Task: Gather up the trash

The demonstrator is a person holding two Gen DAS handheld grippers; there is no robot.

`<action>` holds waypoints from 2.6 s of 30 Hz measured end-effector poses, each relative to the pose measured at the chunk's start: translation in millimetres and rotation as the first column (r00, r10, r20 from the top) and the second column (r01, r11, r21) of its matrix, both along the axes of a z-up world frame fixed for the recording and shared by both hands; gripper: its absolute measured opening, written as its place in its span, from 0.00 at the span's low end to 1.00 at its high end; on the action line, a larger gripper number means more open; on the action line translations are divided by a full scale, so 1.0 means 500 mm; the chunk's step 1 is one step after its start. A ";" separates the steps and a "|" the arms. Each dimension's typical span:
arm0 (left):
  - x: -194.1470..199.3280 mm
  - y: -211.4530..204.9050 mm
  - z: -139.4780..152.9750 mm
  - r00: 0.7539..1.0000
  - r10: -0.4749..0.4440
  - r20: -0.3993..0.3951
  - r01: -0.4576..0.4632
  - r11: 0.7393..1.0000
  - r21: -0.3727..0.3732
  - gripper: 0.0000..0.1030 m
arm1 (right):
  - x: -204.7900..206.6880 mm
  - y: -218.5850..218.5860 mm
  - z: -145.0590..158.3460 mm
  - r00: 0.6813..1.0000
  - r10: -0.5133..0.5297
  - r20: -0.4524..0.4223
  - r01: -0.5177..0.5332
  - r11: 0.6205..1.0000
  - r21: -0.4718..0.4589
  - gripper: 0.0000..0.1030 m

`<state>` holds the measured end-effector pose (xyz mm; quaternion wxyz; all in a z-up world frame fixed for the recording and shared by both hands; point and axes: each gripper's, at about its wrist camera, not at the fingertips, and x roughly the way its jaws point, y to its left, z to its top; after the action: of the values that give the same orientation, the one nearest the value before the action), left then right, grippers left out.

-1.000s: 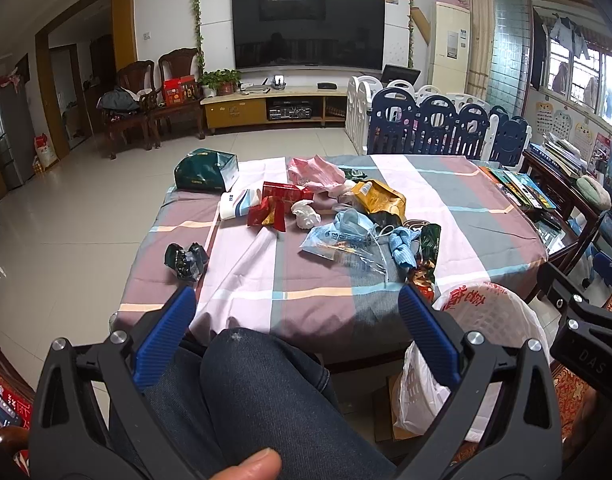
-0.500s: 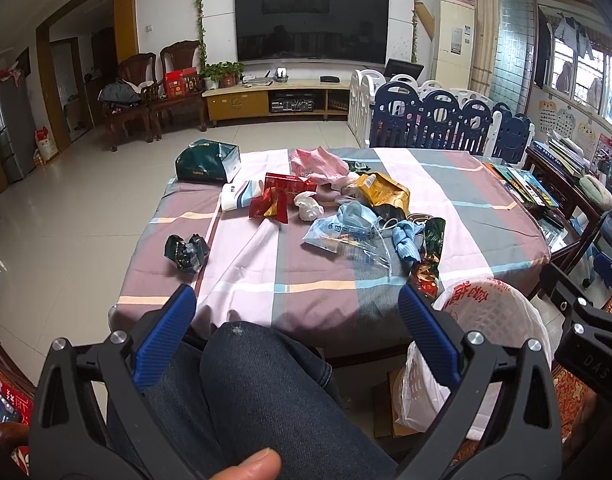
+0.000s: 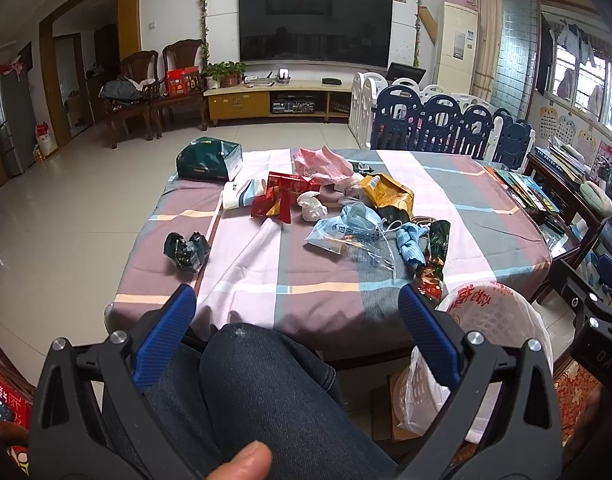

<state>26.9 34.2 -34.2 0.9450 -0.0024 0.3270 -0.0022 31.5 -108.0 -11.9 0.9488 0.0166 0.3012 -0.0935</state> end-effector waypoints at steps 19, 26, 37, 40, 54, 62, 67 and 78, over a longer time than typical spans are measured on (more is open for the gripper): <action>0.244 0.270 -0.129 0.952 0.266 -0.148 -0.282 0.954 -0.101 0.98 | 0.086 0.011 -0.051 0.994 -0.007 -0.108 0.003 1.000 -0.030 0.97; 0.407 0.364 -0.216 0.926 0.282 -0.252 -0.323 0.936 -0.139 0.98 | 0.147 0.000 -0.100 0.987 -0.045 -0.156 0.037 0.998 -0.055 0.97; 0.458 0.324 -0.278 0.936 0.190 -0.295 -0.235 0.964 -0.124 0.86 | 0.356 -0.073 -0.285 0.930 -0.026 -0.367 0.072 0.991 0.112 0.97; 0.461 0.330 -0.283 0.933 0.201 -0.298 -0.249 0.959 -0.132 0.86 | 0.399 -0.089 -0.317 0.920 -0.012 -0.392 0.087 0.981 0.173 0.87; 0.467 0.334 -0.297 0.929 0.199 -0.313 -0.251 0.959 -0.134 0.63 | 0.408 -0.041 -0.312 0.928 -0.005 -0.373 0.055 0.991 0.124 0.24; 0.459 0.350 -0.291 0.943 0.188 -0.274 -0.247 0.948 -0.202 0.42 | 0.406 -0.048 -0.265 0.952 -0.076 -0.298 0.116 0.986 0.120 0.15; 0.445 0.364 -0.273 0.956 0.204 -0.212 -0.255 0.935 -0.248 0.41 | 0.401 -0.049 -0.231 0.968 -0.092 -0.234 0.123 0.985 0.124 0.15; 0.429 0.369 -0.258 0.962 0.225 -0.154 -0.260 0.927 -0.270 0.41 | 0.384 -0.033 -0.236 0.974 -0.062 -0.219 0.102 0.979 0.179 0.15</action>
<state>241.2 218.9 -163.1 0.9060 -0.1806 0.3768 0.0675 223.4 -124.4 -129.8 0.9007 0.1088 0.4074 -0.1049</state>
